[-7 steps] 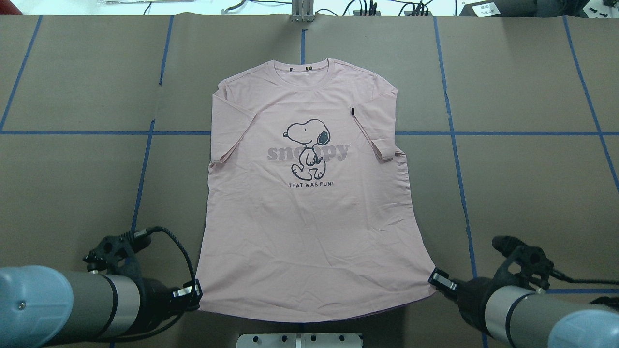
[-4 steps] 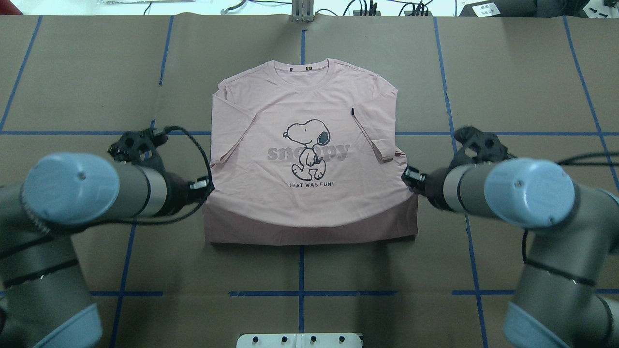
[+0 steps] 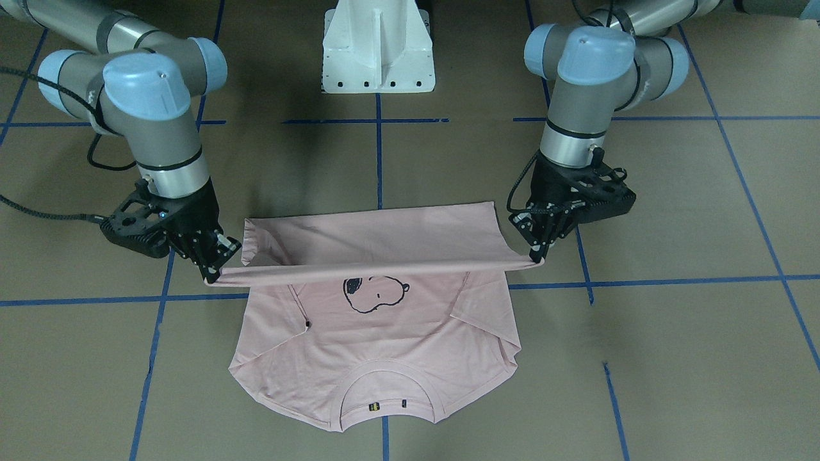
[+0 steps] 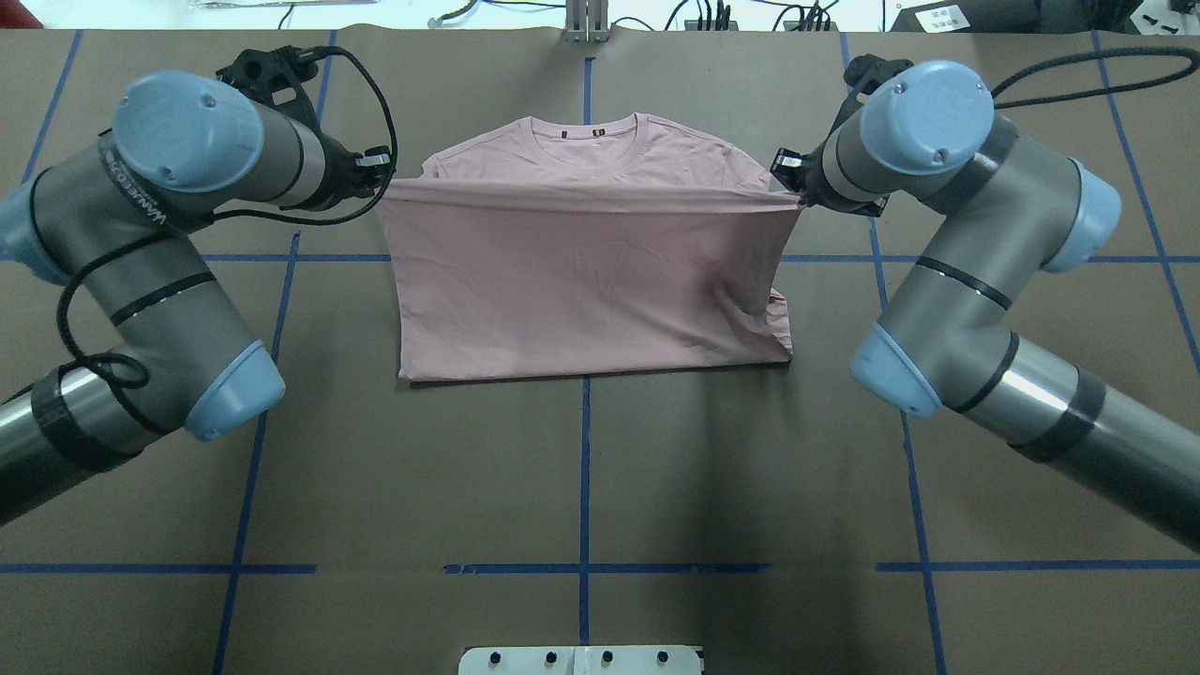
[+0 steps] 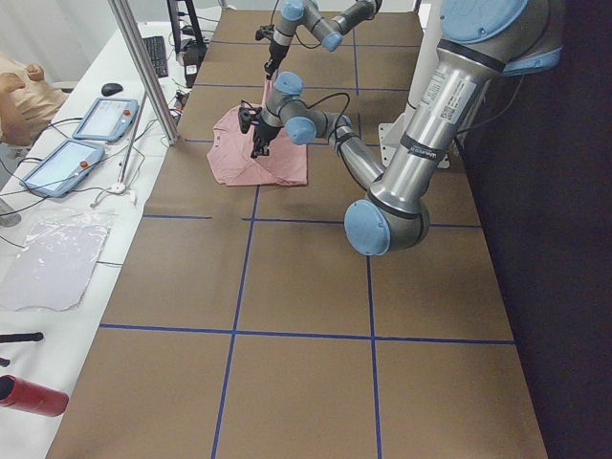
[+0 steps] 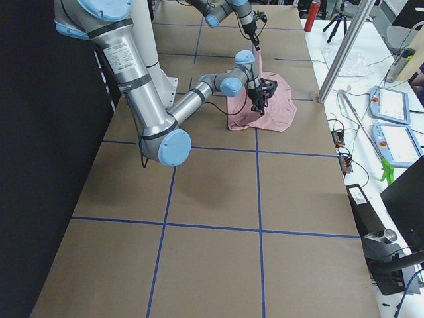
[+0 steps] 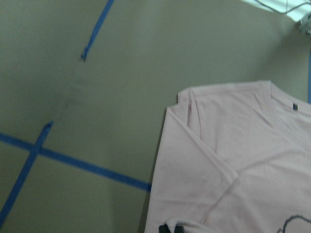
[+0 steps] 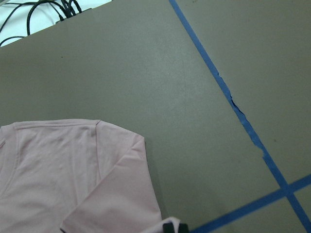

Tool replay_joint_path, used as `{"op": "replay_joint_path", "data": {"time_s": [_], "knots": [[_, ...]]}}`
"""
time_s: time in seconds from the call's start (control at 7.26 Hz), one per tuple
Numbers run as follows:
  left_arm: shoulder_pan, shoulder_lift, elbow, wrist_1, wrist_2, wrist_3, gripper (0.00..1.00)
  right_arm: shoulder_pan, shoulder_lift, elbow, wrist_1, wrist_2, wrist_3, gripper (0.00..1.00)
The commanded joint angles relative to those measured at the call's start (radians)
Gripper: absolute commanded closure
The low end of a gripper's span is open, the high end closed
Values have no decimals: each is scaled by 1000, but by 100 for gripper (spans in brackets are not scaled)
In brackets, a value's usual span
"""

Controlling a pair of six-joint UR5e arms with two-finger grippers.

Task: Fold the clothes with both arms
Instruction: 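Lift the hem with both grippers and fold it toward the collar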

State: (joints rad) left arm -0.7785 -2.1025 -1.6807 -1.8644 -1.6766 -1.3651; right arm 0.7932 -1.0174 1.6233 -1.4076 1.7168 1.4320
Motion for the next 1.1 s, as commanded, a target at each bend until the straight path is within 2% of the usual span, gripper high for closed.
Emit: {"op": "replay_joint_path", "data": {"time_s": [0.0, 0.14, 0.28, 0.41, 0.55, 0.69, 0.83, 0.96], "knots": [[-18, -120, 254, -163, 43, 15, 100, 24, 155, -284, 114, -3, -18, 100], [-18, -143, 363, -280, 46, 15, 100, 27, 157, -363, 216, -8, -18, 100], [-16, -163, 465, -373, 79, 15, 100, 27, 180, -422, 252, -8, -18, 100], [-15, -213, 560, -407, 84, 18, 100, 26, 209, -488, 262, -9, -19, 100], [-15, -227, 596, -426, 84, 18, 100, 24, 214, -519, 304, -11, -19, 100], [-15, -225, 607, -435, 84, 20, 75, 21, 215, -539, 324, -11, -21, 100], [-15, -221, 601, -438, 84, 18, 70, 21, 224, -540, 329, -12, -18, 65], [-16, -212, 595, -475, 83, 15, 68, 20, 227, -539, 331, -14, -16, 60]]}}
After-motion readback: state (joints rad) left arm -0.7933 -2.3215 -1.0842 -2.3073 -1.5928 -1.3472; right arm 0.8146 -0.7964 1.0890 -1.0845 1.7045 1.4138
